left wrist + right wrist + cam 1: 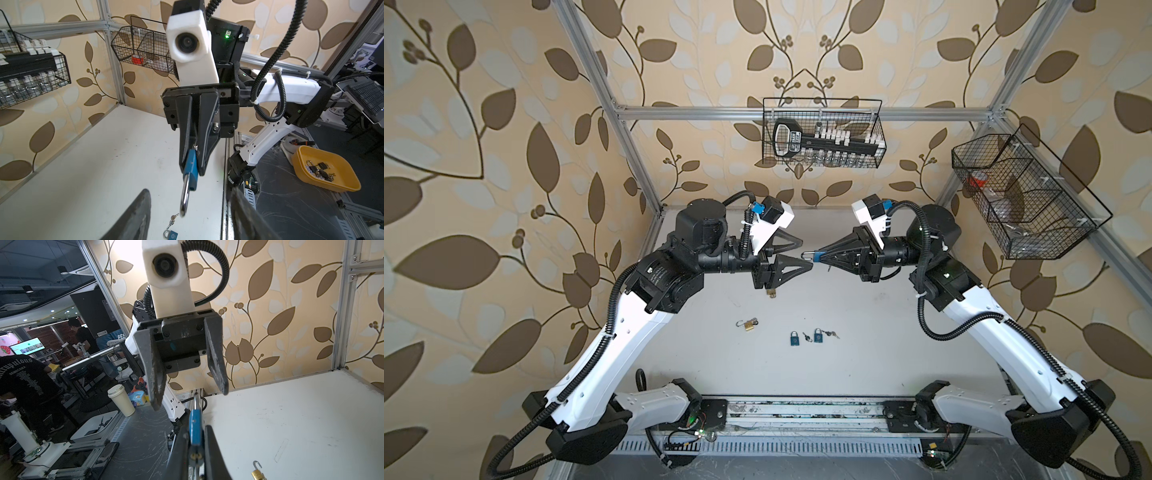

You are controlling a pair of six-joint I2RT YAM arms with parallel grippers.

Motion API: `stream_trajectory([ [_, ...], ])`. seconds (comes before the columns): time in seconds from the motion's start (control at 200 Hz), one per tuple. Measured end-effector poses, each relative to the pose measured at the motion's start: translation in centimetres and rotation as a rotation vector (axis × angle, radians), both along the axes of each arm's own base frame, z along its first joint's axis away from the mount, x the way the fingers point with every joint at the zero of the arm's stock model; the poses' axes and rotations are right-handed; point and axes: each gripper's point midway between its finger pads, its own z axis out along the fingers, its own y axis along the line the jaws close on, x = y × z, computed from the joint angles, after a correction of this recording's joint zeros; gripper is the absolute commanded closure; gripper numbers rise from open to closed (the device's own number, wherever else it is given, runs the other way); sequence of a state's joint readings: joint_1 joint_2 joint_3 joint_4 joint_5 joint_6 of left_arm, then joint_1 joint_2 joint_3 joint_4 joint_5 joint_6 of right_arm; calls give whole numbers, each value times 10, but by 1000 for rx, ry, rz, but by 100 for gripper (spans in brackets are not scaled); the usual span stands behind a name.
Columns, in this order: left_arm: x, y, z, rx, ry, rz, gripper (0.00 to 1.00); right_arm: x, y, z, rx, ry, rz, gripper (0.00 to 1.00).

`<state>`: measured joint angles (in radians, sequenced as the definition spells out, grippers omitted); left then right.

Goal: Lock with the key

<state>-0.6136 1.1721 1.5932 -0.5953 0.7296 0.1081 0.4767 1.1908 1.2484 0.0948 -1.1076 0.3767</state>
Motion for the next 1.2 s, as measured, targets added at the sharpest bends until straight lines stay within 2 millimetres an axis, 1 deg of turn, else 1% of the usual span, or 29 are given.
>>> stream_trajectory([
  [0.05, 0, -1, -1, -1, 5, -4, 44, -2, -1, 2, 4, -7, 0, 100],
  [0.2, 0, -1, -2, -2, 12, -4, 52, -7, -3, 8, 15, -28, 4, 100],
  [0.45, 2, -2, 0, -10, 3, 0, 63, -9, -3, 8, 15, -31, 18, 100],
  [0.7, 2, -2, 0, -9, 0, 0, 76, -9, -3, 8, 15, -28, 18, 100],
  [0.785, 2, -2, 0, -9, 0, 0, 83, -9, -3, 8, 14, -23, 19, 100],
  [0.89, 0, -3, 0, -11, -3, -12, 100, -7, -3, 8, 14, -15, 8, 100],
  [1.2, 2, -3, 2, -19, -5, -4, 100, -4, -4, 8, 16, 10, -9, 100],
])
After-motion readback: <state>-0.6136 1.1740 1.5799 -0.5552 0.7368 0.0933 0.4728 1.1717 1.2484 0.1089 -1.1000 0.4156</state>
